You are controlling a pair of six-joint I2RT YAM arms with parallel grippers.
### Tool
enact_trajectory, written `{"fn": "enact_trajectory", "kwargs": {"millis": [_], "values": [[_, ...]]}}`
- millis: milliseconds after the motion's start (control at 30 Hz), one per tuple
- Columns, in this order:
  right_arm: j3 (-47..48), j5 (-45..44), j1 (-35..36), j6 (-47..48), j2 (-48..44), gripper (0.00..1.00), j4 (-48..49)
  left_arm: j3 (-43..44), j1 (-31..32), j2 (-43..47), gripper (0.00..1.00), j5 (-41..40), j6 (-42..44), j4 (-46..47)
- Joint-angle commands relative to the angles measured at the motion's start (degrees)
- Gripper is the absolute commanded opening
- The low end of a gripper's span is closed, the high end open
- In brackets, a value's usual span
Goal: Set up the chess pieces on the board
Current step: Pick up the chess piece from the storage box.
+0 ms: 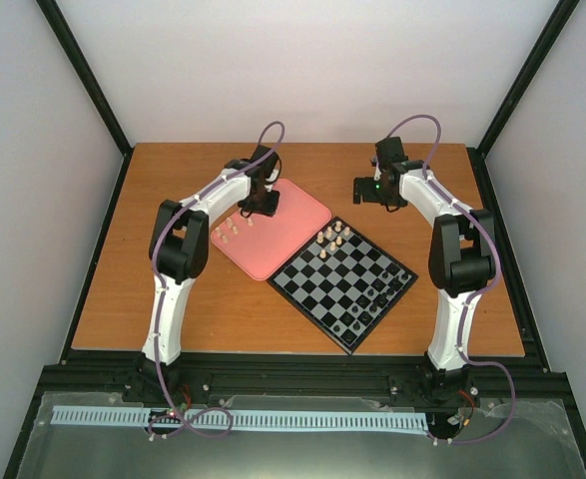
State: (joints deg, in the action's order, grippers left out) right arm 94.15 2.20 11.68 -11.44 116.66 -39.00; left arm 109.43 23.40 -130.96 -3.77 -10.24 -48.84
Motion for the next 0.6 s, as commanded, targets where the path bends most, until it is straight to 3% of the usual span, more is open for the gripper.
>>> {"fn": "enact_trajectory", "kwargs": {"millis": [0,567], "values": [[1.5,-0.7,-0.4,0.2,0.9,1.00,0.0,1.7,-0.6,-2.0,0.41,0.1,0.1,0.2],[2.9,-1.0,-0.5,0.5,2.1,1.00,-0.6,6.0,-1.5,-4.9,0.42,-0.5,-0.7,-1.1]]}}
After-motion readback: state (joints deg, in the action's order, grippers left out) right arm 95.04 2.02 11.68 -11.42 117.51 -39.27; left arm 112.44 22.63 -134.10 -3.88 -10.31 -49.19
